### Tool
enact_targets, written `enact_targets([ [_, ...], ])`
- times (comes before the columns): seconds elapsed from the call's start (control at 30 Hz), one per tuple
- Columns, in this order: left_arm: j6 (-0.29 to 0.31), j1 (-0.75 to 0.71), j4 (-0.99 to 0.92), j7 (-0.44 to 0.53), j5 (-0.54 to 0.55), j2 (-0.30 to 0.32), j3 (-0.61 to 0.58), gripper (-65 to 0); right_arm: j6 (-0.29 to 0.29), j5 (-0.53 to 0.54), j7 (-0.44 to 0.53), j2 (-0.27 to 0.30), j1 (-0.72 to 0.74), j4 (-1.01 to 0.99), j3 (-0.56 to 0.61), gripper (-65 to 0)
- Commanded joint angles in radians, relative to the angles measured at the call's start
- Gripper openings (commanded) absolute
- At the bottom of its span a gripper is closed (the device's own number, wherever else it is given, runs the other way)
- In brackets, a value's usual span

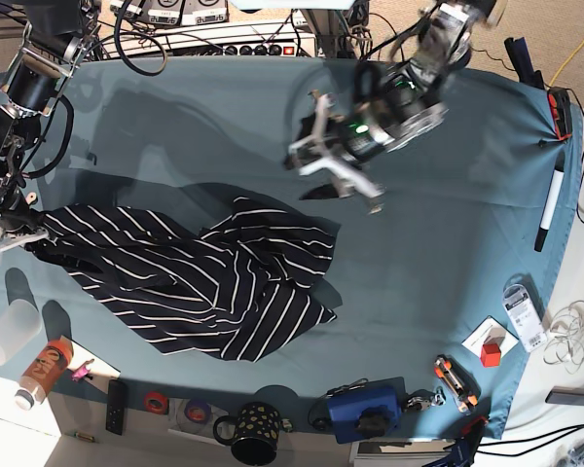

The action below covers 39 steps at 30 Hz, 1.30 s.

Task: Layout the t-shirt on the table in an organized manner, then fold the t-shirt properly
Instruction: 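Grasp the bunched shirt with the left gripper and pull it away from the right gripper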

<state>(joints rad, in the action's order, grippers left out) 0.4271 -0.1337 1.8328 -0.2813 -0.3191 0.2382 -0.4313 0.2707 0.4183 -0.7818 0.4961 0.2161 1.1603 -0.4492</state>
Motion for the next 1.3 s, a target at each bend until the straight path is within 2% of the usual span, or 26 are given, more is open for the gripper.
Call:
enact_targets([
  [0.0, -0.03, 0.029, 0.006, 0.029, -0.004, -0.006, -0.018, -32.8, 0.003, 0.007, 0.021, 0.027, 0.022, 0.017, -0.006, -65.0],
  [0.17, -0.053, 0.122, -0.097, 0.028, -0.098, -0.055, -0.118, -32.8, 0.003, 0.002, 0.01, 0.027, 0.022, 0.017, -0.006, -65.0],
  [0.3, -0.125, 0.204, -0.251, 0.028, -0.108, -0.121, -0.161, -32.8, 0.003, 0.0, 0.006, 0.027, 0.022, 0.017, -0.006, -65.0],
  [0.47, -0.163, 0.293, -0.396, 0.027, -0.108, -0.181, -0.169, -32.8, 0.003, 0.0, 0.004, 0.027, 0.022, 0.017, -0.006, -65.0],
  [0.73, -0.162, 0.345, -0.504, 0.015, -0.108, -0.204, -0.169, -33.4, 0.003, -0.012, 0.004, 0.028, 0.022, 0.017, -0.006, -65.0],
  [0.8, -0.166, 0.344, -0.51, 0.011, -0.108, -0.204, -0.169, -39.4, 0.003, -0.023, 0.003, 0.028, 0.022, 0.017, -0.006, -65.0],
  [0.93, -0.167, 0.344, -0.508, 0.0, -0.108, -0.204, -0.169, -65.0, 0.008, -0.02, 0.004, 0.028, 0.022, 0.017, -0.006, -65.0],
  [0.97, -0.166, 0.344, -0.508, -0.001, -0.107, -0.205, -0.169, -65.0, 0.035, -0.011, 0.003, 0.028, 0.023, 0.017, -0.006, -65.0],
  [1.0, -0.165, 0.344, -0.504, -0.013, -0.108, -0.205, -0.169, -65.0, 0.085, 0.013, 0.003, 0.028, 0.022, 0.017, -0.006, -65.0],
  [1.07, -0.173, 0.344, -0.483, -0.06, -0.103, -0.205, -0.169, -65.0, 0.223, 0.096, -0.014, 0.028, 0.022, 0.017, -0.006, -65.0],
  [1.1, -0.194, 0.344, -0.465, -0.091, -0.088, -0.205, -0.169, -65.0, 0.295, 0.159, -0.03, 0.028, 0.023, 0.017, -0.006, -65.0],
  [1.17, -0.292, 0.344, -0.41, -0.186, -0.051, -0.204, -0.169, -65.0, 0.427, 0.311, -0.069, 0.028, 0.022, 0.017, -0.006, -65.0],
  [1.27, -0.438, 0.344, -0.275, -0.373, -0.044, -0.203, -0.167, -65.0, 0.427, 0.518, -0.129, 0.028, 0.023, 0.017, -0.007, -65.0],
])
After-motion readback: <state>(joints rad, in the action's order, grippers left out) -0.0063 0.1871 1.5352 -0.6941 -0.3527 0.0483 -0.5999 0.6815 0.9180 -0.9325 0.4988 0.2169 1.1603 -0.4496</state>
